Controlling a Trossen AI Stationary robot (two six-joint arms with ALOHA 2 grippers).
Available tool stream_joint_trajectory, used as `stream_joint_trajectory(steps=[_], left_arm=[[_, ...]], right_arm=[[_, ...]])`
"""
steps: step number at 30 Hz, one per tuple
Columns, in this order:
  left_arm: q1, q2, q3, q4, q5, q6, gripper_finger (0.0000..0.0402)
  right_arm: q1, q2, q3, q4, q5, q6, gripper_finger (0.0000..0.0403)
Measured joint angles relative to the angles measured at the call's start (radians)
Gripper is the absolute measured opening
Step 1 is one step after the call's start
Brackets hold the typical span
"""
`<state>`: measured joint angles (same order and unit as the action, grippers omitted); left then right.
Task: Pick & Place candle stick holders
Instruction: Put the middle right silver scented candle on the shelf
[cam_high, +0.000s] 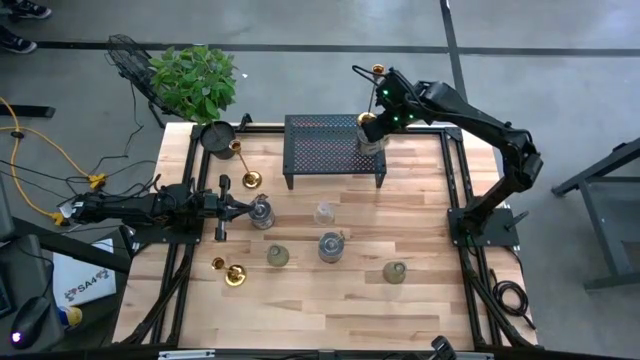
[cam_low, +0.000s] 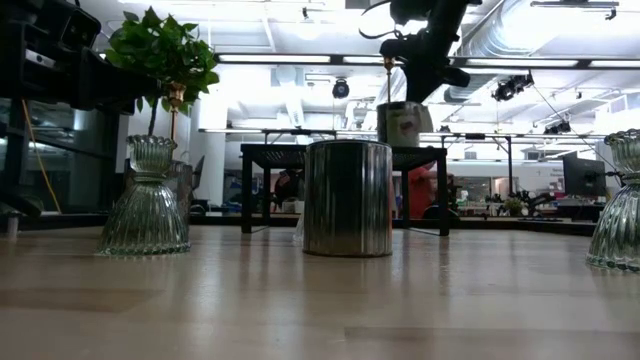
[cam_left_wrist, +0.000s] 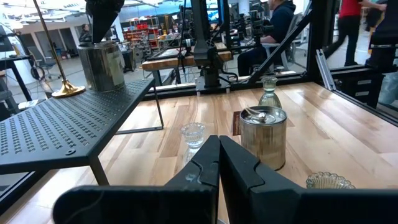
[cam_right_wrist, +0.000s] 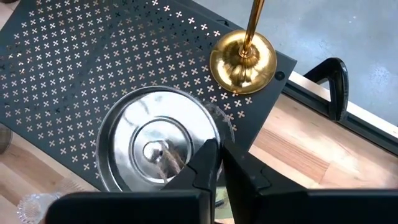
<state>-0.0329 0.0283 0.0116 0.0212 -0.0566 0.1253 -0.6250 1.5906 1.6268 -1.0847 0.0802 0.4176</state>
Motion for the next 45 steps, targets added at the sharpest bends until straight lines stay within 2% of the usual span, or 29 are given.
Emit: stream_joint_trajectory(steps=[14, 23, 28, 35, 38, 45], left_arm=[[0.000, 0.000, 0.000, 0.000, 0.000, 0.000, 0.0000], [0.000, 0.000, 0.000, 0.000, 0.000, 0.000, 0.0000], [0.000, 0.000, 0.000, 0.000, 0.000, 0.000, 0.0000], [0.000, 0.000, 0.000, 0.000, 0.000, 0.000, 0.0000], [0.000, 0.000, 0.000, 0.000, 0.000, 0.000, 0.0000], [0.000, 0.000, 0.000, 0.000, 0.000, 0.000, 0.0000]], right_arm=[[0.000, -0.009, 0.000, 0.024, 0.025, 0.005, 0.0055], [0.036, -0.098, 0.000, -0.027, 0.021, -0.003, 0.0075], [0.120, -0.157, -0.014, -0.100, 0.113, -0.022, 0.0064], [0.264, -0.288, -0.216, -0.021, 0.179, 0.041, 0.0026], [0.315, -0.346, -0.341, 0.089, 0.178, 0.050, 0.0007], [0.401, -0.414, -0.593, 0.393, 0.216, 0.056, 0.0003]])
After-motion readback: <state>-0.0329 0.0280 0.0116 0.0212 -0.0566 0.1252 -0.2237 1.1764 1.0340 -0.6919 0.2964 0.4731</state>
